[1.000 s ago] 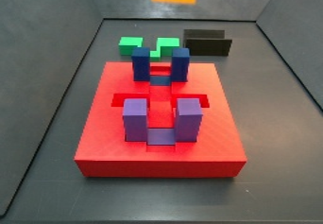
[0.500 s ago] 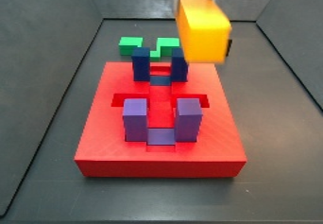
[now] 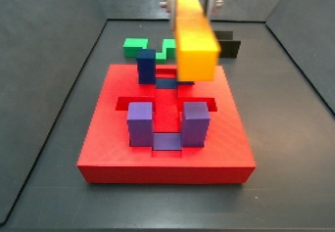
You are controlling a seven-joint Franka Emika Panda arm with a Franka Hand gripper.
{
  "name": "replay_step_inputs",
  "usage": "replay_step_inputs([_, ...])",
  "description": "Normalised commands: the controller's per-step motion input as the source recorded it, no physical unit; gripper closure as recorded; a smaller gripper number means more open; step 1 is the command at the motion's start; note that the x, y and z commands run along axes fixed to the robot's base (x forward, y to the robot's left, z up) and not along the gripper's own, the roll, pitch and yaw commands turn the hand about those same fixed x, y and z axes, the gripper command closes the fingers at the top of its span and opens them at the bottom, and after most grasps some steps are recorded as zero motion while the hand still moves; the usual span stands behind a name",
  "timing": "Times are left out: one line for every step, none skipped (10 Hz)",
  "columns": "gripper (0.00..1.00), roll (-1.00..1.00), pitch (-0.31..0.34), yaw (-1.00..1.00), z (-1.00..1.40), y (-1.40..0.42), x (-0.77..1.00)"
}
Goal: Pick up the yellow object. Move up. Move to above the board. Insert the yellow object.
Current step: Insert the yellow object.
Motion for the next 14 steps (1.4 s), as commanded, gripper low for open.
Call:
replay_step_inputs([1.0, 0.12, 0.0, -0.18, -0.38, -0.05, -0.24])
replay_step_inputs([1.0, 0.11, 0.0, -0.15, -0.45, -0.06, -0.23])
replay_step_inputs([1.0, 0.09, -0.019, -0.09, -0.39, -0.09, -0.14])
replay_step_inputs([1.0, 0.0, 0.0, 0.0, -0.03, 0.0, -0.01])
replay_step_inputs([1.0, 0.0, 0.0, 0.0, 0.05, 0.0, -0.01])
replay_step_inputs([1.0, -0.02, 0.0, 0.01, 0.09, 0.0, 0.0])
replay_step_inputs([1.0, 0.05, 0.0, 0.07, -0.03, -0.09, 0.0])
replay_step_inputs([1.0, 0.11, 0.0, 0.07, -0.15, -0.16, 0.0])
replay_step_inputs([1.0, 0.15, 0.0, 0.07, -0.23, -0.17, 0.0])
replay_step_inputs([1.0, 0.22, 0.0, 0.12, -0.37, -0.11, 0.09])
replay_step_inputs([1.0, 0.23, -0.011, 0.14, -0.41, -0.06, 0.16])
replay_step_inputs([1.0, 0.23, -0.009, 0.13, -0.36, -0.04, 0.15])
replay_step_inputs([1.0, 0.18, 0.0, 0.09, -0.28, -0.06, 0.08])
replay_step_inputs([1.0, 0.14, 0.0, 0.04, -0.21, -0.07, 0.01])
